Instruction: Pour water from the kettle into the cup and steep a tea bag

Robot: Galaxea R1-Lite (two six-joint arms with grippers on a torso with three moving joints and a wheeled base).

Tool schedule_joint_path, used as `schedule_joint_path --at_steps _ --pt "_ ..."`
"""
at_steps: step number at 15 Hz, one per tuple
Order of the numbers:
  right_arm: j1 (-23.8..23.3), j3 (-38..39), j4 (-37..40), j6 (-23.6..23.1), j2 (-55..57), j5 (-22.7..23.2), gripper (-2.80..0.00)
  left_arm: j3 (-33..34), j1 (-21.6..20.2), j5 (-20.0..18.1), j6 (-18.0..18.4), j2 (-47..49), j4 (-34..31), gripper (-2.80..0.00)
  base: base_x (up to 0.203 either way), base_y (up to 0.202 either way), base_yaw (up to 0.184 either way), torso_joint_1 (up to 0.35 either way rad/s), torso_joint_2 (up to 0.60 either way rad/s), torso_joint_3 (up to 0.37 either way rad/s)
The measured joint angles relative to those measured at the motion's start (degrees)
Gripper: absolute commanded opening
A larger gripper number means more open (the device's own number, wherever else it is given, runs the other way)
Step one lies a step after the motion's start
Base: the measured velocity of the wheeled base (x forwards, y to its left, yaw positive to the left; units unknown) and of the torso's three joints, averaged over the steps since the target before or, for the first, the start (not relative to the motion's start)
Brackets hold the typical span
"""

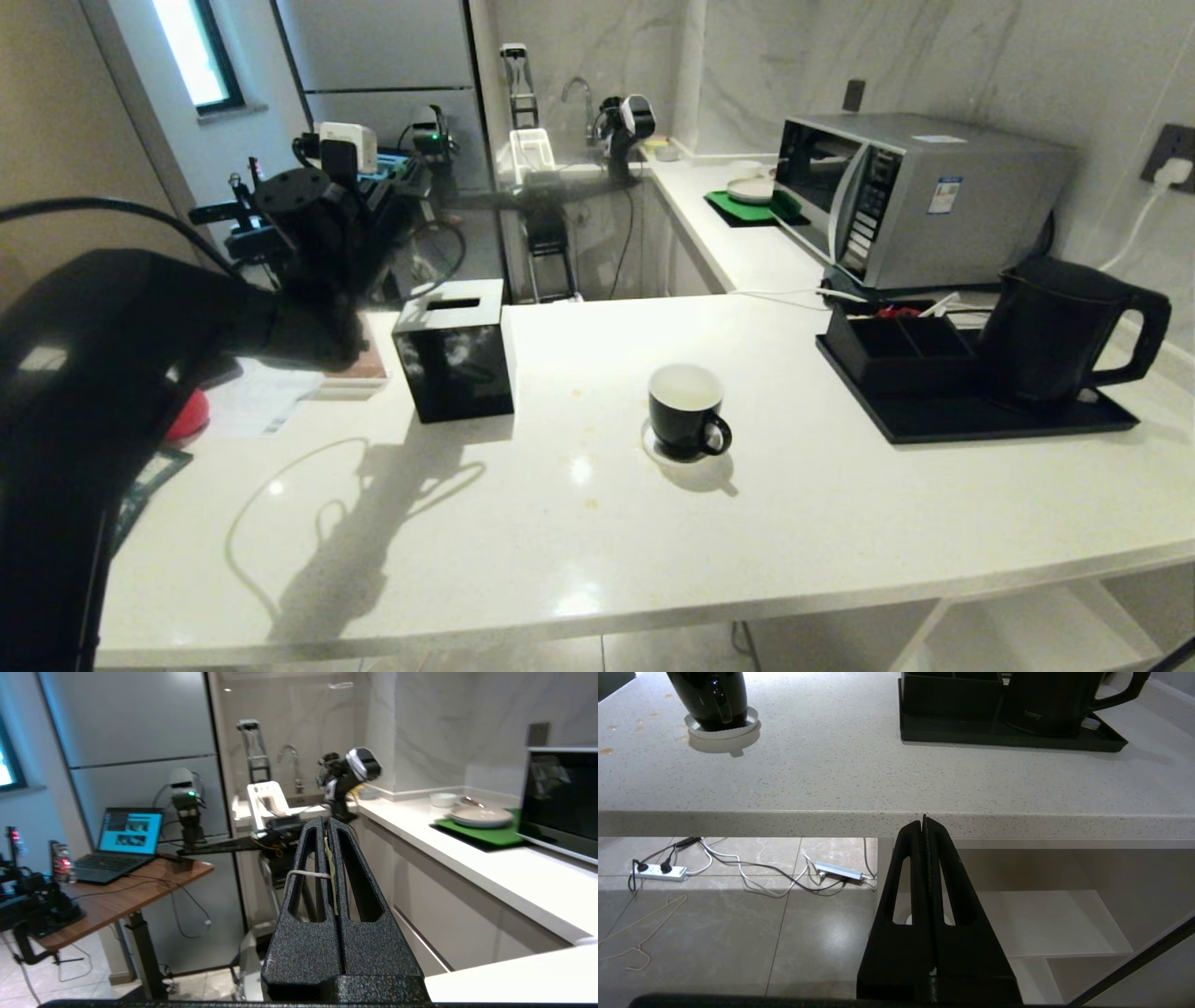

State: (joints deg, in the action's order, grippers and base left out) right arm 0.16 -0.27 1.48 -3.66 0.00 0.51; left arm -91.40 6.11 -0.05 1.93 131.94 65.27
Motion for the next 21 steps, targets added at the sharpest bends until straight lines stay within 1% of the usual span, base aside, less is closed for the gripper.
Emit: schedule_joint_path --at_steps 4,17,21 --pt "0.0 0.0 0.0 0.0 0.0 0.0 -2.8 -1.9 0.4 0.0 0.0 1.3 -0.7 -2.8 0.0 0.0 0.0 0.0 0.0 0.0" --pt "0.0 0.0 0.0 0.0 0.0 0.0 -2.8 -1.8 3.6 0.0 0.0 4.0 -0.7 -2.8 0.0 0.0 0.0 0.0 0.0 0.0" --pt "0.0 0.0 0.0 0.0 0.0 0.0 -2.8 -1.6 3.9 0.0 0.0 5.1 -0.4 -2.8 0.0 0.0 0.0 0.0 0.0 0.0"
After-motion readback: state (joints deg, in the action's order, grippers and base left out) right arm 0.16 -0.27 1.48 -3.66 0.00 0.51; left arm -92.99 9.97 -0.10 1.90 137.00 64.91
